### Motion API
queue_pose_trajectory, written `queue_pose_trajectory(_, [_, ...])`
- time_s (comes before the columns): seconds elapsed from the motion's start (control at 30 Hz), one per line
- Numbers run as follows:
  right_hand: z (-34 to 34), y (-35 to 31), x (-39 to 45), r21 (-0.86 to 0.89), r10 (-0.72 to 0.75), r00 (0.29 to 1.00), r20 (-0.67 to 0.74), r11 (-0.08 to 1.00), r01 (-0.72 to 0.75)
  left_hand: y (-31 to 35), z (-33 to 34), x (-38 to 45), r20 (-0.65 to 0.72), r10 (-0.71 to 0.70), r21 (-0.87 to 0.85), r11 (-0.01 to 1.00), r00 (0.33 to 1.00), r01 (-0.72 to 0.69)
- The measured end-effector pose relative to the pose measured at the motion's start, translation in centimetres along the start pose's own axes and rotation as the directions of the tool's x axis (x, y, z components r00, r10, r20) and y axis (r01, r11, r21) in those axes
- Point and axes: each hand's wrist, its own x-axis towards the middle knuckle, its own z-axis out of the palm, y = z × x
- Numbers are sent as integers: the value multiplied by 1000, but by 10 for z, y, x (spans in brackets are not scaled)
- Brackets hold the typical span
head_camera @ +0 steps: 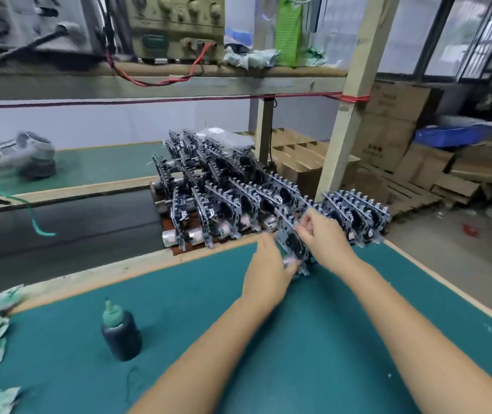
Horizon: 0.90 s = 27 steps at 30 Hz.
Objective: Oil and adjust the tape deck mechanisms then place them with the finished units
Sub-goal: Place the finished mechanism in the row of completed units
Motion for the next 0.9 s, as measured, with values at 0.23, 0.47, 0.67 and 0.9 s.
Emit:
queue_pose_trajectory(0.23, [4, 7, 16, -97, 41, 997, -69, 994, -48, 8, 22, 30, 26, 67, 190, 979, 997, -71])
queue_pose_trajectory(0.47, [-5, -16, 5, -527, 1, 984, -178, 845, -96, 10, 18, 27, 43, 38, 178, 983, 998, -45])
queue_pose_trajectory(0.67, [-6, -88, -59, 207, -177, 970, -164, 956, 209, -6, -61, -47, -251, 113, -86, 987, 961, -139])
queue_pose_trajectory(0.9, [52, -208, -146, 606, -480, 867, 135, 732, 312, -60, -171, -202, -418, -47, -179, 983, 907, -32])
